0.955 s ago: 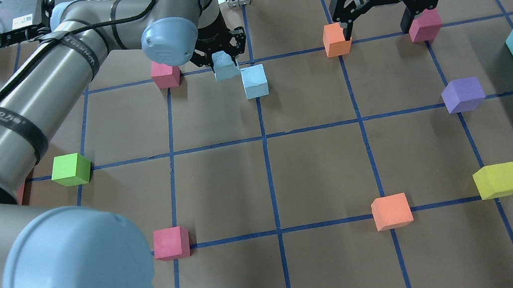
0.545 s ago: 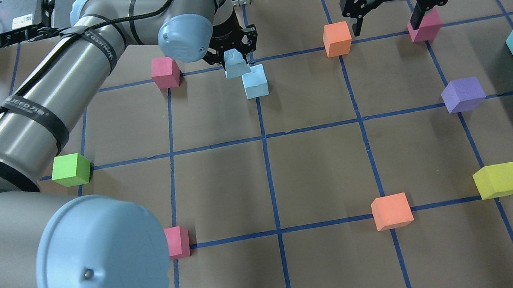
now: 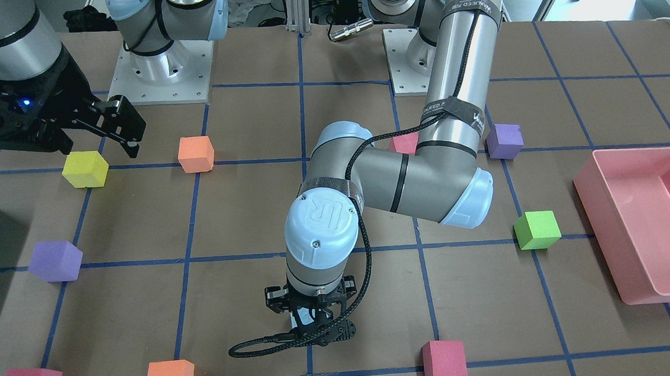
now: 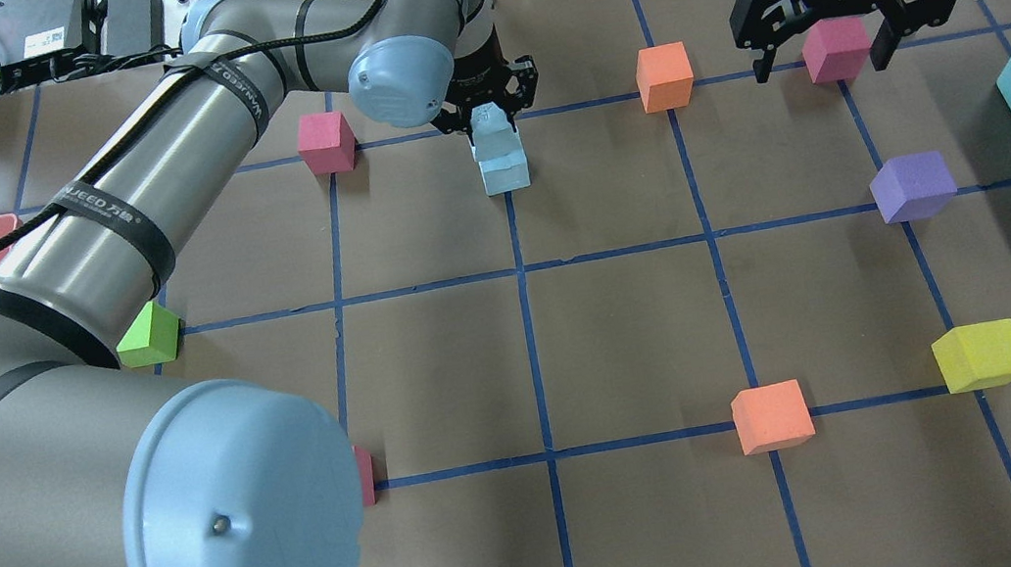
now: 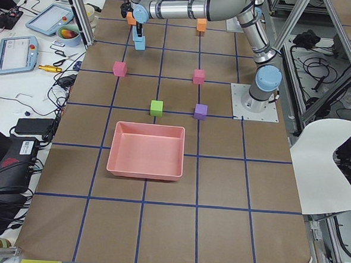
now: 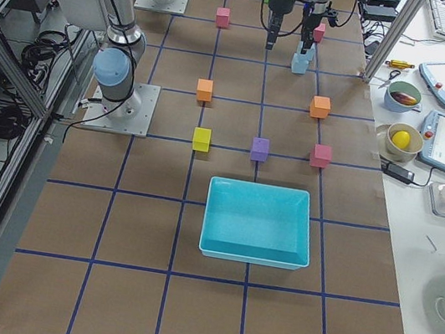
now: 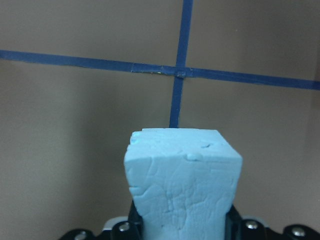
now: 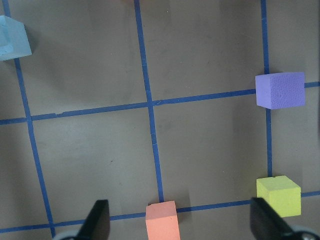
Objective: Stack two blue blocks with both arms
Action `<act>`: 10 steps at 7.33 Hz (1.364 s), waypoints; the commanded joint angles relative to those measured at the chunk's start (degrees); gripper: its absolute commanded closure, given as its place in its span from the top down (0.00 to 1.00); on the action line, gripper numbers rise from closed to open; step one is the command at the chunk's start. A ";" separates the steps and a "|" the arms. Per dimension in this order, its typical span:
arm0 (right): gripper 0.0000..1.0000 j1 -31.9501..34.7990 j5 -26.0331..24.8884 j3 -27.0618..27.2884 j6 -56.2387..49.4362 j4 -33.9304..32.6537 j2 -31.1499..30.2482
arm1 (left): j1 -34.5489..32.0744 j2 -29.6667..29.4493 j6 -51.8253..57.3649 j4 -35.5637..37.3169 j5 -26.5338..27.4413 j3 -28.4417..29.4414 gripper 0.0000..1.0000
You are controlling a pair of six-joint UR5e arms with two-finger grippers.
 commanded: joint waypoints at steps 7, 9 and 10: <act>1.00 -0.37 0.49 0.57 -0.02 2.38 -0.35 | 7.09 10.53 13.88 -9.61 -0.42 -0.31 1.00; 1.00 -0.46 0.32 0.65 -0.02 2.64 -0.35 | 13.85 18.79 25.91 -22.14 2.81 -3.97 1.00; 1.00 -0.46 -0.29 0.65 -0.02 2.65 -0.26 | 16.85 24.40 29.89 -23.61 3.27 -7.83 1.00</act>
